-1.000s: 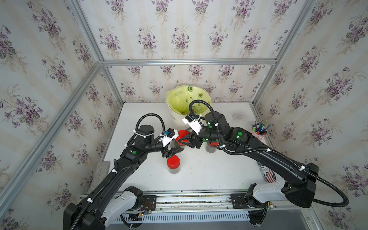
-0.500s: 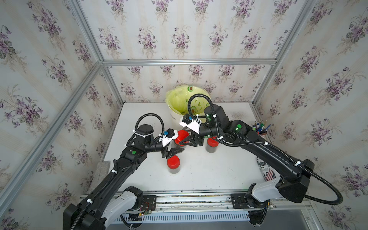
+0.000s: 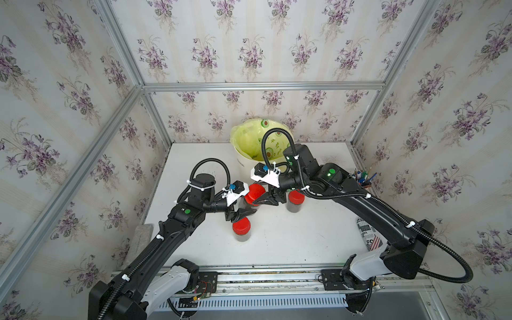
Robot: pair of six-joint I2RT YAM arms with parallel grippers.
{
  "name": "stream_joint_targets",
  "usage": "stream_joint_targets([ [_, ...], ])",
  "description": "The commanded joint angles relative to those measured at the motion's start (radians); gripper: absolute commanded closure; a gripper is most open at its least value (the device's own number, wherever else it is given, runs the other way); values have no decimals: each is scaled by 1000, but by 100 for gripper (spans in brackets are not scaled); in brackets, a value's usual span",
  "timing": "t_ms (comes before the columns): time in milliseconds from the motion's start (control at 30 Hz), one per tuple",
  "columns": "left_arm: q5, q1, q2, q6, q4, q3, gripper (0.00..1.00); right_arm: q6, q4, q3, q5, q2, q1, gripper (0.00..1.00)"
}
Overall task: Empty moldy tea leaves from jars
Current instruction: Unscrew the lid from the jar.
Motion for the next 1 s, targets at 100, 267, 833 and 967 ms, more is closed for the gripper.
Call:
stream_joint_targets([
  [100, -3, 3, 4, -14, 14, 12, 54, 55, 22, -7, 2, -22, 0, 19],
  [267, -9, 3, 11, -12, 14, 12, 55, 191, 120, -65, 68, -77, 0, 7],
  [833, -17, 4, 19, -14, 14, 12, 54, 655, 160, -145, 360, -156, 96, 0],
  [967, -15, 3, 18, -14, 14, 14, 54, 706, 161, -144, 409, -140, 109, 0],
])
